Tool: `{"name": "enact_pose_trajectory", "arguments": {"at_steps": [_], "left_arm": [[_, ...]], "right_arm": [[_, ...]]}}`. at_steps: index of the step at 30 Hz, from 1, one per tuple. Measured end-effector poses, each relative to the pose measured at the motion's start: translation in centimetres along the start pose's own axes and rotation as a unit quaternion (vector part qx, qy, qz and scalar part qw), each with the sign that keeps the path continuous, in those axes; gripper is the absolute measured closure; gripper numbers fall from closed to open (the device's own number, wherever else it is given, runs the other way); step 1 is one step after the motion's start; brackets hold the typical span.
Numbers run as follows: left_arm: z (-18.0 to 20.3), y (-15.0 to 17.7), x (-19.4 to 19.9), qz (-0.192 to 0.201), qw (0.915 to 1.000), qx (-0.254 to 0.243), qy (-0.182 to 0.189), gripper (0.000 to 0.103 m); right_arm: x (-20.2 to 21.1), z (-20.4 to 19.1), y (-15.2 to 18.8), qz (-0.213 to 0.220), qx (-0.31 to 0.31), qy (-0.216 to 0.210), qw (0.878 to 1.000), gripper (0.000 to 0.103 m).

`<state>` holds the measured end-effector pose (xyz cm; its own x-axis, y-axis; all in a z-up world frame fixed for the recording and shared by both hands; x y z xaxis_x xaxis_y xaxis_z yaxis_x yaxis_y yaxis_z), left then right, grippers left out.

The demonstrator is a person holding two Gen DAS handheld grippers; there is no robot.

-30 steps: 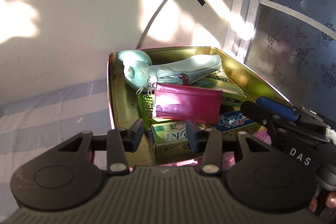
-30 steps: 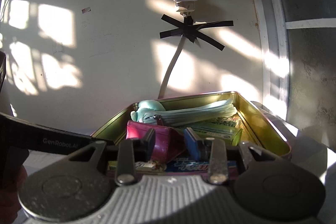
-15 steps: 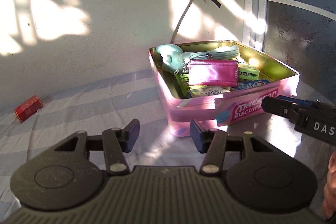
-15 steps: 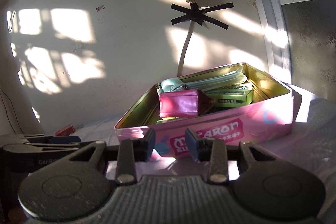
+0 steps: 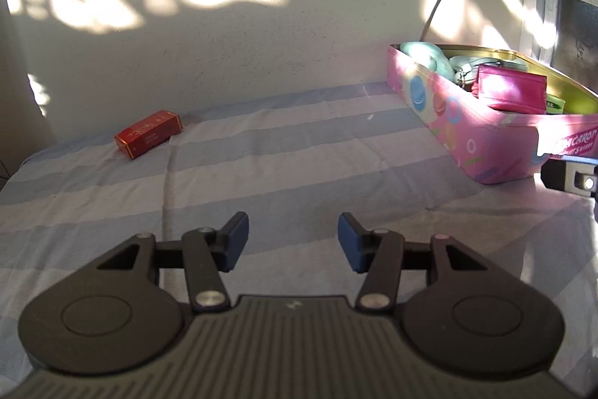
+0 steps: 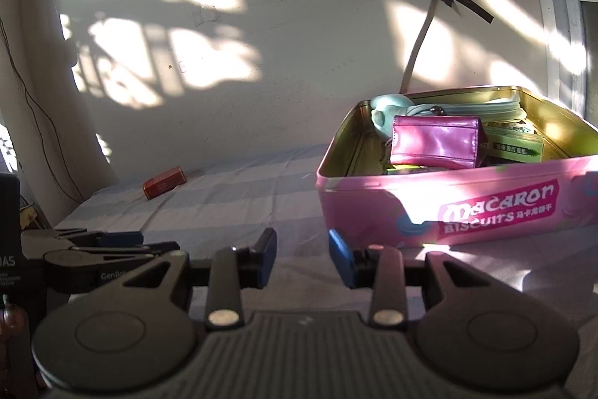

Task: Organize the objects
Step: 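Move the right tool to the red box and close on it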

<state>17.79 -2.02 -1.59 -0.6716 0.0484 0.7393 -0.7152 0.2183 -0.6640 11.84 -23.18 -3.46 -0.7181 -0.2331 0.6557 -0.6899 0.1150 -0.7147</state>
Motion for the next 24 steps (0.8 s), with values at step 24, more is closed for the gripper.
{"name": "enact_pose_trajectory", "arguments": {"at_steps": [24], "left_arm": [[-21.7,1.4,-1.8,-0.001,0.9548,0.296,-0.03,0.048]], "right_arm": [[-24.7,-21.8,-13.6,-0.116,0.11,-0.109,0.981,0.057]]}}
Point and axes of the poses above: each gripper's, at about its wrist camera, not at the fingertips, and x roughly against the way its jaws point, z to its right, y to its underside, the point moved 8 cm from there along -x, roughly the way its jaws point, and after that the axes turned 14 degrees about -z, right-handed, at the moved point
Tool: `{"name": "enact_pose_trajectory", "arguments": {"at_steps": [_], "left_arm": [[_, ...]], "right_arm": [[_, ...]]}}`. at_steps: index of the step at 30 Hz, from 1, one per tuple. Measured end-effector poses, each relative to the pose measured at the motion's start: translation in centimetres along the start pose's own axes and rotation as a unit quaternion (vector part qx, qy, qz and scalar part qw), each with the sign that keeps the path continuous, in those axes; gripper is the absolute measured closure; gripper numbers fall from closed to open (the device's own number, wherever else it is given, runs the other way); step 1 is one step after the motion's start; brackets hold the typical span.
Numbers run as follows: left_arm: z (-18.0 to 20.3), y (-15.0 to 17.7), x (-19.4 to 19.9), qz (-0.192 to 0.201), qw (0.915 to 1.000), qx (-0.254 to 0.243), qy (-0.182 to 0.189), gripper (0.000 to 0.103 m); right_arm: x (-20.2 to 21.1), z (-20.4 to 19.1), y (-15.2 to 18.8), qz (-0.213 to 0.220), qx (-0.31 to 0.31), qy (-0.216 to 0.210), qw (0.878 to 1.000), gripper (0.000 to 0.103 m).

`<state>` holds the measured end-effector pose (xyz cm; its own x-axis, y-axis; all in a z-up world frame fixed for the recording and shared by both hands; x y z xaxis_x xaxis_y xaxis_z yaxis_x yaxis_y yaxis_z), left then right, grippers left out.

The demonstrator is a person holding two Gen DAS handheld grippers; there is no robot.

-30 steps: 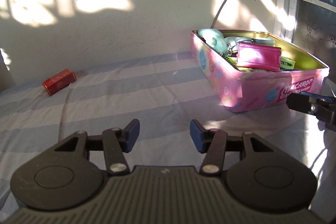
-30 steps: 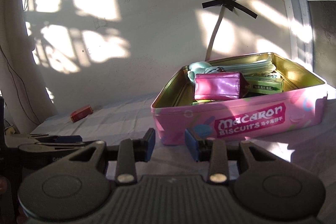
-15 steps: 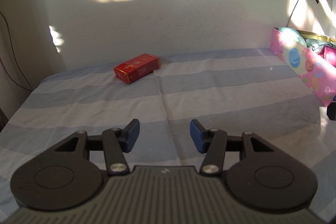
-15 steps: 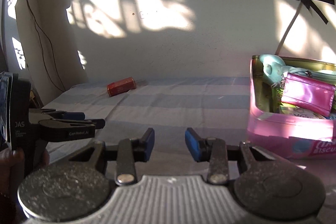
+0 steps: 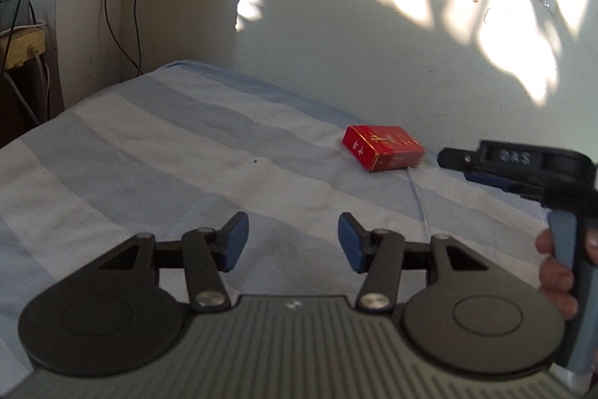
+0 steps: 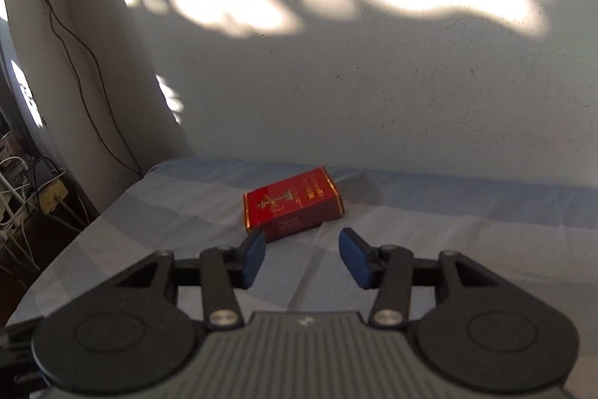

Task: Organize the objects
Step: 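Move the right tool to the red box and close on it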

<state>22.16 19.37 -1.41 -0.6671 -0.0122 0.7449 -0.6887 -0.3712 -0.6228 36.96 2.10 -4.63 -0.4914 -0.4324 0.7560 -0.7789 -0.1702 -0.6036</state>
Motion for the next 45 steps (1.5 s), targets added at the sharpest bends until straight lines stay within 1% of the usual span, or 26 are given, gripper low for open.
{"name": "enact_pose_trajectory", "arguments": {"at_steps": [1,2,5,9,10,12,13,15,16,18,20,23,25,26,28,30,32,34,35,37,39,40,41,42,43,45], "left_arm": [[-0.1,0.0,0.0,-0.001,1.0,0.004,0.002,0.048],[-0.3,-0.2,-0.2,-0.002,0.9999,0.01,0.006,0.048],[-0.9,-0.5,-0.6,-0.007,0.9994,0.026,0.02,0.048],[-1.9,-0.9,-0.8,-0.006,0.9984,0.05,0.026,0.048],[-2.0,-1.0,-0.8,-0.005,0.9981,0.055,0.025,0.048],[-2.5,-1.1,-0.8,0.001,0.9979,0.062,0.016,0.048],[-2.8,-1.2,-0.8,0.002,0.9977,0.067,0.011,0.048],[-3.3,-1.3,-1.0,-0.001,0.9966,0.081,0.011,0.048],[-3.6,-1.3,-1.3,-0.007,0.9959,0.088,0.015,0.048],[-3.8,-1.1,-1.9,-0.025,0.994,0.1,0.034,0.048],[-3.6,-1.0,-2.1,-0.032,0.9929,0.102,0.052,0.048],[-2.9,-0.9,-1.9,-0.035,0.9924,0.093,0.072,0.048],[-2.4,-0.9,-1.9,-0.035,0.9931,0.084,0.074,0.048],[-2.2,-0.9,-1.9,-0.036,0.9934,0.079,0.075,0.048],[-1.9,-0.8,-2.0,-0.038,0.9939,0.071,0.075,0.048],[-1.6,-0.8,-2.0,-0.037,0.9944,0.062,0.078,0.048],[-1.0,-0.8,-1.7,-0.029,0.9944,0.048,0.089,0.048],[-0.1,-0.8,-1.2,-0.018,0.9935,0.027,0.109,0.048],[0.6,-0.6,-0.7,-0.012,0.9924,0.01,0.122,0.048],[1.8,0.0,0.5,-0.008,0.9904,-0.022,0.136,0.048],[2.5,1.0,2.0,-0.014,0.9885,-0.025,0.148,0.048],[2.8,1.6,2.8,-0.018,0.9868,-0.022,0.16,0.048],[3.2,2.5,3.5,-0.024,0.9846,-0.02,0.172,0.048],[3.5,3.2,4.0,-0.034,0.9832,-0.021,0.178,0.048],[4.1,4.2,4.4,-0.046,0.9821,-0.025,0.181,0.048],[4.9,5.9,4.6,-0.066,0.9814,-0.034,0.177,0.048]], "right_arm": [[-1.4,0.2,-1.4,-0.002,-0.009,0.01,1.0,0.057],[-2.5,0.5,-2.5,-0.007,-0.023,0.011,1.0,0.057],[-5.8,1.7,-5.1,-0.028,-0.069,-0.002,0.997,0.057],[-9.3,2.1,-6.2,-0.069,-0.08,-0.02,0.994,0.057],[-9.8,2.1,-6.3,-0.074,-0.079,-0.028,0.994,0.057],[-10.5,1.8,-6.0,-0.092,-0.076,-0.059,0.991,0.057],[-10.6,1.4,-5.5,-0.102,-0.067,-0.074,0.99,0.058],[-9.9,0.5,-4.1,-0.106,-0.036,-0.094,0.989,0.059],[-9.2,0.0,-3.0,-0.109,-0.024,-0.108,0.988,0.059],[-7.7,-0.3,-1.0,-0.108,-0.021,-0.132,0.985,0.059],[-5.7,-0.3,1.5,-0.103,-0.018,-0.148,0.983,0.059],[-1.4,0.2,6.6,-0.093,-0.02,-0.173,0.98,0.06],[1.2,0.9,9.2,-0.08,-0.027,-0.18,0.98,0.061],[2.6,1.4,10.3,-0.073,-0.024,-0.174,0.982,0.06],[5.1,2.1,12.3,-0.053,-0.027,-0.154,0.986,0.06],[7.6,2.2,13.4,-0.029,-0.036,-0.14,0.989,0.058],[9.9,2.8,14.4,-0.012,-0.04,-0.137,0.99,0.055],[11.3,2.6,15.4,-0.005,-0.031,-0.131,0.991,0.055],[12.1,2.6,15.9,-0.003,-0.022,-0.122,0.992,0.054],[13.1,2.2,16.4,0.004,0.005,-0.1,0.995,0.05],[13.9,1.5,16.7,0.013,0.049,-0.077,0.996,0.042],[14.0,0.9,16.8,0.02,0.077,-0.052,0.995,0.041],[14.0,0.5,16.9,0.022,0.101,-0.037,0.994,0.035],[13.8,0.2,17.0,0.021,0.118,-0.033,0.992,0.027],[13.3,-0.1,17.1,0.017,0.133,-0.036,0.99,0.024],[12.3,-0.4,17.1,0.001,0.145,-0.043,0.988,0.024]]}}
Point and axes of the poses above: each gripper's, at about its wrist camera, not at the fingertips, and x roughly against the way its jaws point, z to its right, y to its underside, the point moved 8 cm from there along -x, roughly the way its jaws point, and after that the axes turned 14 degrees about -z, right-handed, at the moved point
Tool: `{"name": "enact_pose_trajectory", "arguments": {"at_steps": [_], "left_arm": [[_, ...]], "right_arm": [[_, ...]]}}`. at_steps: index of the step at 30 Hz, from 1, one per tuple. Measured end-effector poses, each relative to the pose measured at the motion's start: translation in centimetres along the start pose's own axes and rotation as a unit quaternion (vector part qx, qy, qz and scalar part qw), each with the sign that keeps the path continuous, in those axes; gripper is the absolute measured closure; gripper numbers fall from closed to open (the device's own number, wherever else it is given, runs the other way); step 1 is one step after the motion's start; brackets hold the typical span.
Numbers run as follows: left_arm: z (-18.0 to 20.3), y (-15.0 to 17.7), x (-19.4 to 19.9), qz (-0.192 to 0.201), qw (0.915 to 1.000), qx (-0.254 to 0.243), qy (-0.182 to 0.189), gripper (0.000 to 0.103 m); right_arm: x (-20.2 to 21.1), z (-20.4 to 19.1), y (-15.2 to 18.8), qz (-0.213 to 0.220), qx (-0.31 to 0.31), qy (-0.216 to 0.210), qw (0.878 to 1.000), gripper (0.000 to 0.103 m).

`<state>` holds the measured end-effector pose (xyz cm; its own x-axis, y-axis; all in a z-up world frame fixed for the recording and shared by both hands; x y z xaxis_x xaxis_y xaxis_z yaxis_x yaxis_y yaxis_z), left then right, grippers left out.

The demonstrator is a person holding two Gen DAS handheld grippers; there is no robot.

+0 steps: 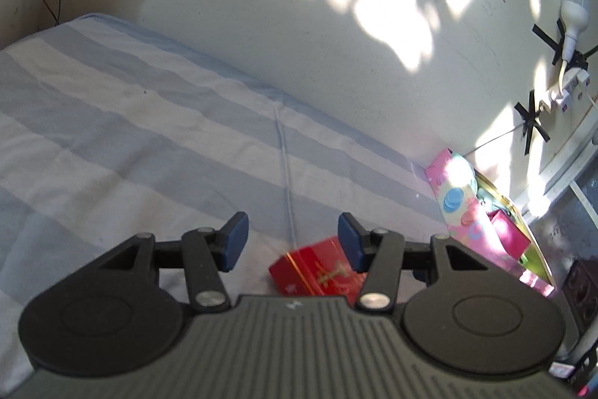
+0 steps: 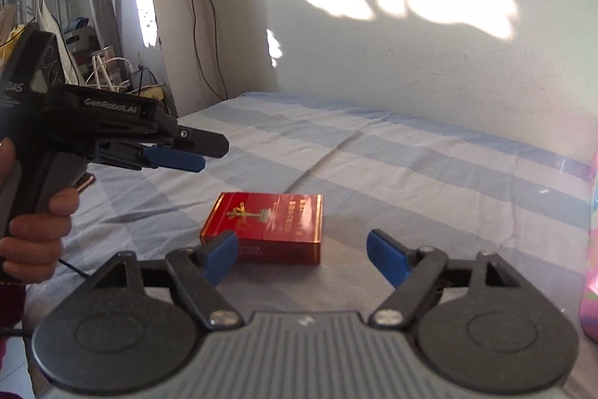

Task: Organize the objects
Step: 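Move the right tool to the red box and close on it, then carry the red box into the pink tin and open the right tool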

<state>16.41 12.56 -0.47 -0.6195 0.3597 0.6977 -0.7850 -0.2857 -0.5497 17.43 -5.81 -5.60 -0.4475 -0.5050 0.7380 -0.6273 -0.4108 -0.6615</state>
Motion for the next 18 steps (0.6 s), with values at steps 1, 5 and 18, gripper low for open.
{"name": "enact_pose_trajectory", "arguments": {"at_steps": [1,5,18], "left_arm": [[0.3,0.6,-0.3,-0.01,0.9999,0.0,-0.003,0.049],[0.8,1.5,-2.4,-0.042,0.9991,0.006,-0.008,0.049],[8.9,-0.9,-3.5,-0.025,0.997,-0.07,0.019,0.053]], "right_arm": [[-0.5,-0.2,0.1,-0.006,0.008,-0.002,1.0,0.024],[-2.0,-0.9,-0.3,-0.022,0.035,-0.012,0.999,0.024],[3.2,1.0,0.1,0.054,0.015,0.057,0.997,0.039]]}}
Point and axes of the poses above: each gripper's, at about its wrist camera, not at the fingertips, and x roughly against the way its jaws point, z to its right, y to its underside, the point moved 8 cm from there along -x, roughly the way its jaws point, and after that the axes turned 14 degrees about -z, right-handed, at the moved point
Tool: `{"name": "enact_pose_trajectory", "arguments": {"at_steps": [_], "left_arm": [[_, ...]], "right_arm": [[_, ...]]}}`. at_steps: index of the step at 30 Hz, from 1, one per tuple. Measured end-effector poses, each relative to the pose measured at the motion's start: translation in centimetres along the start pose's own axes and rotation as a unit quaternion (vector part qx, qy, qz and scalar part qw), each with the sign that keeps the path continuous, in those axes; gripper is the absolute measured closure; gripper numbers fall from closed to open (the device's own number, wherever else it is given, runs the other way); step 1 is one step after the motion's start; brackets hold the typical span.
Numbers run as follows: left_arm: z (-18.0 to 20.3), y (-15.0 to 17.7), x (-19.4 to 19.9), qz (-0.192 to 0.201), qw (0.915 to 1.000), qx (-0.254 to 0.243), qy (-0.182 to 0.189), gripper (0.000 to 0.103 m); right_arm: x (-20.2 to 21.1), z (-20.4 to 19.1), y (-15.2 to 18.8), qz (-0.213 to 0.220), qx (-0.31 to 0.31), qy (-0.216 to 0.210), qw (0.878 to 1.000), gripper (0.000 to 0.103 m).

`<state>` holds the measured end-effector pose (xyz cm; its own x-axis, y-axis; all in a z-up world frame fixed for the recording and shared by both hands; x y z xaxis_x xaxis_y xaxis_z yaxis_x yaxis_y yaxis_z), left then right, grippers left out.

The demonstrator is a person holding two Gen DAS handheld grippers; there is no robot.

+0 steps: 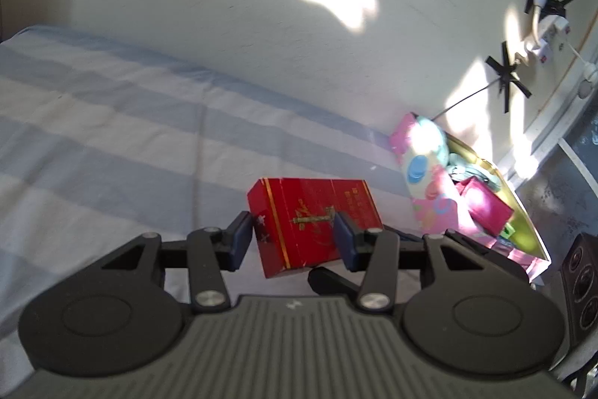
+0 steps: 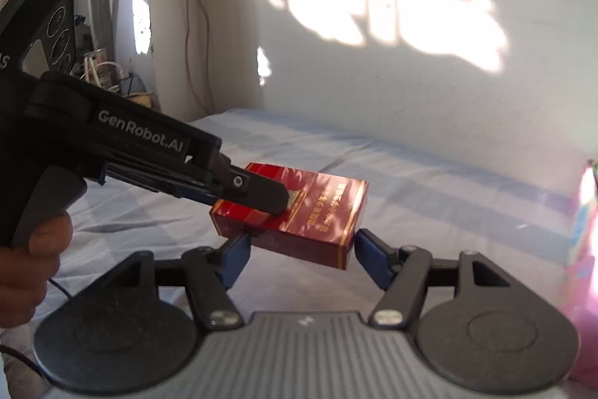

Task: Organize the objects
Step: 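Carry the red box into the pink tin and open the right tool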

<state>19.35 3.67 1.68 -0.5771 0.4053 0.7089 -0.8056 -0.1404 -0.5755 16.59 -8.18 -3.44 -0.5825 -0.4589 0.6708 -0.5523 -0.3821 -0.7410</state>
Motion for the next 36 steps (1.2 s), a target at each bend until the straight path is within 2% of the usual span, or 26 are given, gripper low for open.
{"name": "enact_pose_trajectory", "arguments": {"at_steps": [3,8,11,15,19,25,27,29,31,32,36], "left_arm": [[5.6,-1.5,-1.6,0.0,0.9981,-0.053,0.033,0.053],[15.3,-2.2,-5.8,-0.019,0.9881,-0.132,0.076,0.053],[20.2,-1.7,-8.3,-0.035,0.9807,-0.169,0.091,0.053],[25.2,-1.1,-11.0,-0.051,0.973,-0.204,0.094,0.052],[28.9,-0.5,-12.7,-0.052,0.968,-0.233,0.078,0.052],[31.8,-0.6,-14.2,-0.044,0.9637,-0.258,0.053,0.052],[32.4,-0.4,-15.2,-0.058,0.9626,-0.261,0.043,0.052],[32.4,-0.4,-16.2,-0.059,0.9629,-0.263,0.017,0.05],[31.9,-0.9,-16.3,-0.032,0.9622,-0.269,-0.021,0.046],[31.5,-1.2,-16.0,-0.017,0.9616,-0.271,-0.041,0.041],[29.7,-2.0,-14.2,0.018,0.9615,-0.259,-0.091,0.038]], "right_arm": [[4.1,3.6,0.6,0.033,-0.021,0.067,0.997,0.039],[9.2,10.9,3.4,0.047,-0.072,0.159,0.984,0.039],[11.3,15.3,5.5,0.05,-0.11,0.188,0.975,0.039],[13.2,20.2,8.2,0.052,-0.158,0.204,0.965,0.039],[14.5,23.4,9.9,0.058,-0.194,0.206,0.957,0.039],[15.5,26.3,11.3,0.068,-0.214,0.208,0.952,0.039],[15.8,27.0,11.5,0.073,-0.22,0.218,0.948,0.042],[15.8,27.8,11.7,0.075,-0.229,0.237,0.941,0.041],[15.3,28.3,11.9,0.067,-0.237,0.237,0.94,0.04],[15.3,28.2,12.0,0.068,-0.239,0.237,0.939,0.04],[15.9,27.2,12.1,0.082,-0.242,0.23,0.939,0.04]]}}
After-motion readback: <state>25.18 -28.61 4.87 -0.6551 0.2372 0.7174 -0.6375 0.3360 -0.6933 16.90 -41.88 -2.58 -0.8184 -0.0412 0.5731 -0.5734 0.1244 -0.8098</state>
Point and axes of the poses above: each gripper's, at about its wrist camera, not at the fingertips, and x roughly against the way its jaws point, z to its right, y to its underside, the point moved 8 cm from there along -x, roughly the way its jaws point, and after that the axes turned 14 degrees about -z, right-handed, at the moved point
